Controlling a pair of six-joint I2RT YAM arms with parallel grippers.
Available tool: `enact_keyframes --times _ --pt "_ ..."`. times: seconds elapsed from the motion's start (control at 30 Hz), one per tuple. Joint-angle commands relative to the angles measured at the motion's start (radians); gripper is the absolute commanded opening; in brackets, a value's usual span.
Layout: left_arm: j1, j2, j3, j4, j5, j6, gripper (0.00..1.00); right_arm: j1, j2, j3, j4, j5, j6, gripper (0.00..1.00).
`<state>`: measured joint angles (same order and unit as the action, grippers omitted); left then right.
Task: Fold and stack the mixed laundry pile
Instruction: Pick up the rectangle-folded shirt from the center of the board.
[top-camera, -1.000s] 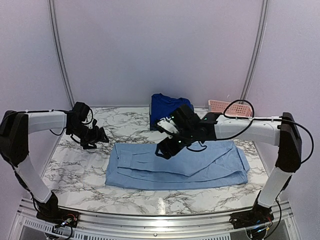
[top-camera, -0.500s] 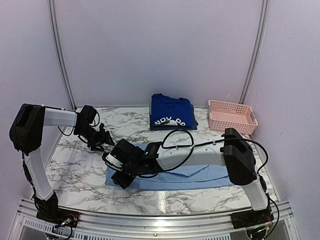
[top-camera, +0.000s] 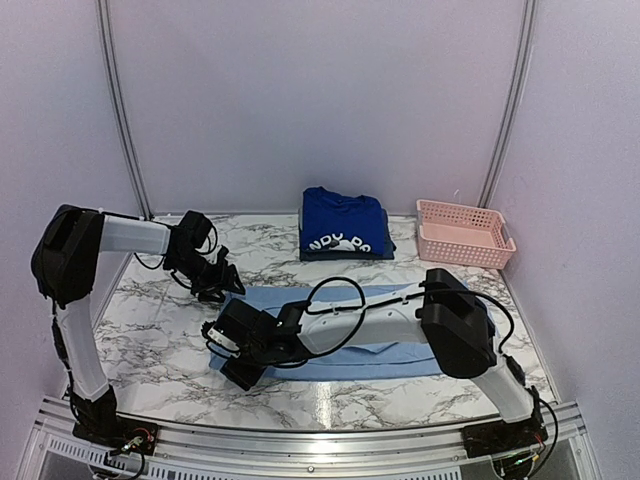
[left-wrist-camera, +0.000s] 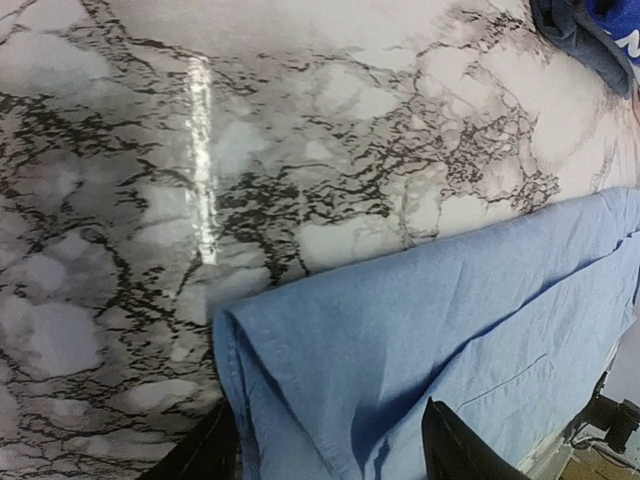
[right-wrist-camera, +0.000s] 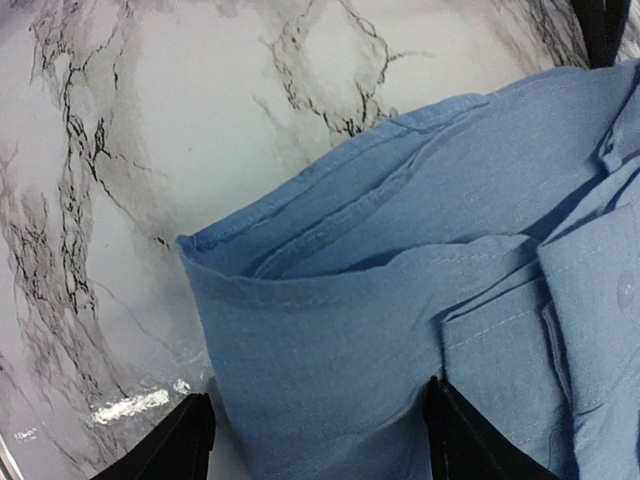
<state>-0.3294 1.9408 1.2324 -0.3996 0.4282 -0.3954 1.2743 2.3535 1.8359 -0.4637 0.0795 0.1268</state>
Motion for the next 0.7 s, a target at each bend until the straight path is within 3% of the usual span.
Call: enact_keyframes --times 0.0,0.3,0.5,0.67 --pt "-0.007 0.048 -0.001 -0.026 -0.008 0.018 0.57 0.023 0.059 0.048 -0.036 0.045 -0.033 0.66" --pt "0.018 -0.006 -0.001 -0.057 -0.032 0.009 0.0 0.023 0.017 0.019 0.029 0.093 -0.076 0.2" --pt "0.073 -0.106 -0.011 -0.078 -0.016 0.016 0.0 0.022 0.005 0.054 0.115 0.066 -0.087 0.0" --pt "0.072 -0.163 -0.01 -0.1 0.014 0.001 0.0 0.019 -0.01 0.057 0.165 0.052 -0.08 0.0"
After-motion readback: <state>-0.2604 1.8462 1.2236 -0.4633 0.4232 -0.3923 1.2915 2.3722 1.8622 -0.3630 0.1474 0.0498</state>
